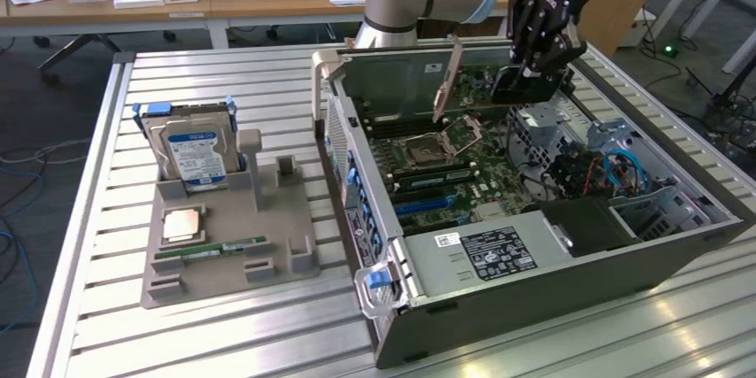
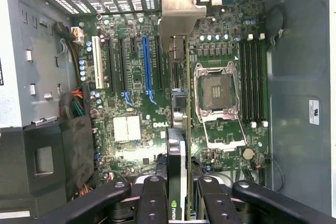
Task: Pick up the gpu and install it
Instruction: 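Insert the gpu into the slot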
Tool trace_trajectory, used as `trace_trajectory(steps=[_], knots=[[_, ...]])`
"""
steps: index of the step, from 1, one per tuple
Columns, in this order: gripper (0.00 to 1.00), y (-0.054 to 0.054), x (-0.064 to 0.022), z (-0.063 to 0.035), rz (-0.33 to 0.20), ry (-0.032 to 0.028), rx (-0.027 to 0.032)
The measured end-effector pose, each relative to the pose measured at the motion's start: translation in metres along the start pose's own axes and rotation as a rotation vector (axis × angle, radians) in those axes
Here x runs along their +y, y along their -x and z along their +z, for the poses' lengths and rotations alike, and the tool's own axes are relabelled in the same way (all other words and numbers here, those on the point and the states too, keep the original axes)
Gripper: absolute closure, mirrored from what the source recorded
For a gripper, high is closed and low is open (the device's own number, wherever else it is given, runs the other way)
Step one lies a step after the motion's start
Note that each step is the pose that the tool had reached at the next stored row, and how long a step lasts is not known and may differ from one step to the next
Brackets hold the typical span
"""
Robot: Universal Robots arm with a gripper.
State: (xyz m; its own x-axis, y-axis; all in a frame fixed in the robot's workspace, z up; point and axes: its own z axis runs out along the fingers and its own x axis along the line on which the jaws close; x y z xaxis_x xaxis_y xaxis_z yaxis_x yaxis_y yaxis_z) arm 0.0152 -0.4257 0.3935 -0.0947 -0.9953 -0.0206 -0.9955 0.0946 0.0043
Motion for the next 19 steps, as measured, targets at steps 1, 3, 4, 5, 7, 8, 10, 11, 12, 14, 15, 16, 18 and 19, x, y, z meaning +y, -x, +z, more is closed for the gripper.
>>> trace_trajectory(steps=[1,3,4,5,7,8,10,11,12,14,15,16,18,19], knots=[[0.73,0.000,0.0000,0.0000,0.000,0.0000,0.0000],[0.73,0.000,0.0000,0.0000,0.000,0.0000,-0.0001],[0.73,0.000,0.0000,0.0005,0.000,-0.0001,-0.0004],[0.73,0.000,0.0000,0.0012,0.000,-0.0001,-0.0006],[0.73,0.000,0.0000,0.0028,0.000,-0.0001,-0.0002],[0.73,0.000,0.0000,0.0037,0.000,0.0000,-0.0002],[0.73,0.000,0.0001,0.0055,0.000,0.0000,-0.0001],[0.73,0.000,0.0002,0.0065,0.000,0.0000,-0.0001],[0.73,0.000,0.0004,0.0076,0.000,0.0000,-0.0001],[0.73,0.000,0.0007,0.0102,0.000,0.0000,-0.0001],[0.73,0.000,0.0010,0.0117,0.000,-0.0001,-0.0002],[0.73,0.000,0.0012,0.0130,0.000,-0.0001,-0.0002],[0.73,0.000,0.0018,0.0157,0.000,-0.0001,-0.0001],[0.73,-0.001,0.0023,0.0169,0.000,0.0000,-0.0001]])
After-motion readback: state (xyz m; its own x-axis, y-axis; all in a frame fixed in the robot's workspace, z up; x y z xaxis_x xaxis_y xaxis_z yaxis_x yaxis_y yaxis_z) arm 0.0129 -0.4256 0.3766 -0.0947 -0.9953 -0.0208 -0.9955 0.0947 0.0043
